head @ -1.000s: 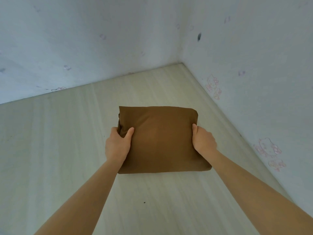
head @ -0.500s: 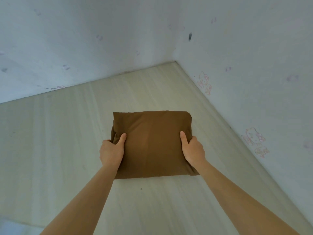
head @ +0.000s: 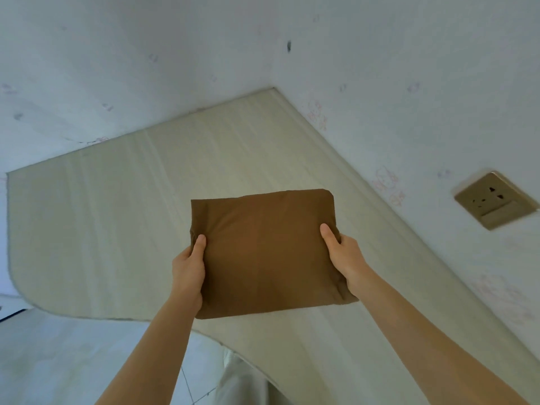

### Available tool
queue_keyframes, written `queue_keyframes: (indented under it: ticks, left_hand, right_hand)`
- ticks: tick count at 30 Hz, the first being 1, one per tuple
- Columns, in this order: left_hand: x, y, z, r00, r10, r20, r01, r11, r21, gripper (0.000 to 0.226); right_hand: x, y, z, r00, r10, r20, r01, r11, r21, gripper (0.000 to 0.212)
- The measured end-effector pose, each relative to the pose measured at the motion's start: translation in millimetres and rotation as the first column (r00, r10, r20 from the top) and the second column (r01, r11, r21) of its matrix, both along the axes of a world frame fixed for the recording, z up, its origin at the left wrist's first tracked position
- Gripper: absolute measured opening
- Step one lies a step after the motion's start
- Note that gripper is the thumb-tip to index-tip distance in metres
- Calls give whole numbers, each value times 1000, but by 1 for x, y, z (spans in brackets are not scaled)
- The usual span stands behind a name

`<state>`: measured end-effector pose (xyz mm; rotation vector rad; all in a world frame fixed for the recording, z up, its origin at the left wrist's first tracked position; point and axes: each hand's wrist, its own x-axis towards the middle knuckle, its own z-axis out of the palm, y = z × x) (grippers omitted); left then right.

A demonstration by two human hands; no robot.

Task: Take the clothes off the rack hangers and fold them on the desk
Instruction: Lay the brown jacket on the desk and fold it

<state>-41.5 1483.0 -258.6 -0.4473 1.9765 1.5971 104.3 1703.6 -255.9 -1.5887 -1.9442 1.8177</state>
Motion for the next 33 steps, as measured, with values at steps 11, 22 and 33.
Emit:
queue_keyframes:
  ticks: [11,22,33]
  left_hand:
    - [64,0,47,958,-279,-63,282,958,47,36]
    - [88,-2,48,674,-730,-112,737,674,41,24]
    - [201,-33,36,146,-984,-101,989,142,43,25]
  right_hand:
    - [118,-62,53,950,-306,-54,310,947,80,52]
    - [196,-201,53,613,-788,-58,789,615,-2,31]
    - [280,-382,38,57,-998,-11,998,57,-22,32]
